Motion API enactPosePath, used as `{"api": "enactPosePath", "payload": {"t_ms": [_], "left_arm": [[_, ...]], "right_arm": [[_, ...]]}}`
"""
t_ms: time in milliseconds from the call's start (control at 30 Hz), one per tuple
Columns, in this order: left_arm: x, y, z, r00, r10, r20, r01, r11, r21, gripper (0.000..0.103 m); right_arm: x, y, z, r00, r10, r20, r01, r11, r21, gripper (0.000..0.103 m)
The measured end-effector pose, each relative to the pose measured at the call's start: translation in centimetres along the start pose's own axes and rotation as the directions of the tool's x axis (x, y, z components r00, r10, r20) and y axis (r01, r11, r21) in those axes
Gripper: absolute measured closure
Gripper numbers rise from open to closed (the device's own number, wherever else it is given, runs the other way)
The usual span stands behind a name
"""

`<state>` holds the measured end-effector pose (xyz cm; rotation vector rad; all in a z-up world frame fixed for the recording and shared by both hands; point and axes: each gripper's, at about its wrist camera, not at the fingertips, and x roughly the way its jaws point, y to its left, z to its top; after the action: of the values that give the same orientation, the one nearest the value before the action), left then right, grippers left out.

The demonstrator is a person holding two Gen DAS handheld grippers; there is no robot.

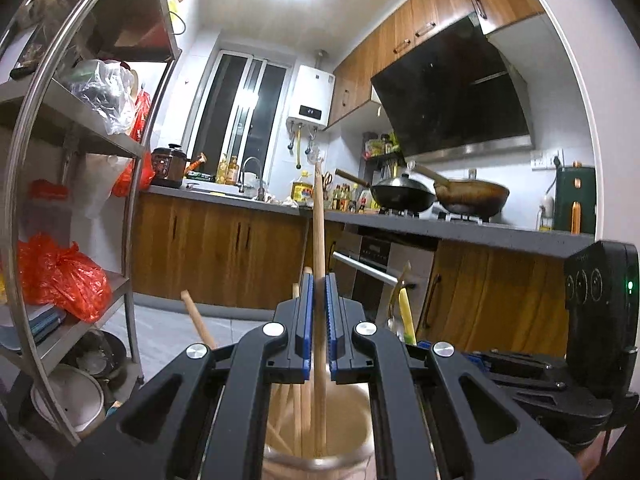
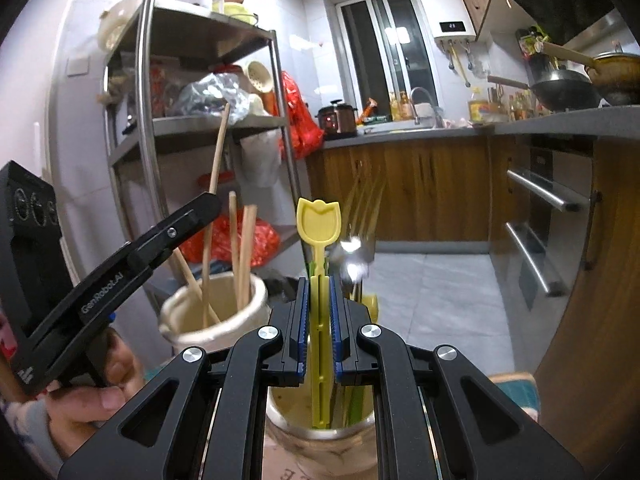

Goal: Organize utensils
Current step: 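Lower the chopstick into the tall pot while the right tool lowers the yellow utensil into the short pot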

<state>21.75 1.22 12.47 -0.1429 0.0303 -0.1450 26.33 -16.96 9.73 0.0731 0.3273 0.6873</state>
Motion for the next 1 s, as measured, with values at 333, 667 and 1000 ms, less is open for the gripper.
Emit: {"api": "enactPosePath", "payload": {"t_ms": [333, 667, 1000], "left_arm": [[0.1, -0.4, -2.0, 0.993, 0.052, -0.105, -0.047, 0.998, 0.051, 0.097], [0.4, -0.2, -2.2, 0.985, 0.1, -0.142, -0.089, 0.992, 0.084, 0.097], [0.4, -0.4, -2.2, 0.983, 0.111, -0.149, -0.098, 0.991, 0.094, 0.097]], "right_arm": [[-0.4, -0.4, -1.3, 0.998, -0.024, -0.054, 0.024, 1.0, 0.005, 0.092], [0.4, -0.2, -1.4, 0.995, -0.027, -0.095, 0.027, 1.0, -0.001, 0.092], [0.6, 0.1, -1.4, 0.993, -0.047, -0.107, 0.045, 0.999, -0.017, 0.092]]}}
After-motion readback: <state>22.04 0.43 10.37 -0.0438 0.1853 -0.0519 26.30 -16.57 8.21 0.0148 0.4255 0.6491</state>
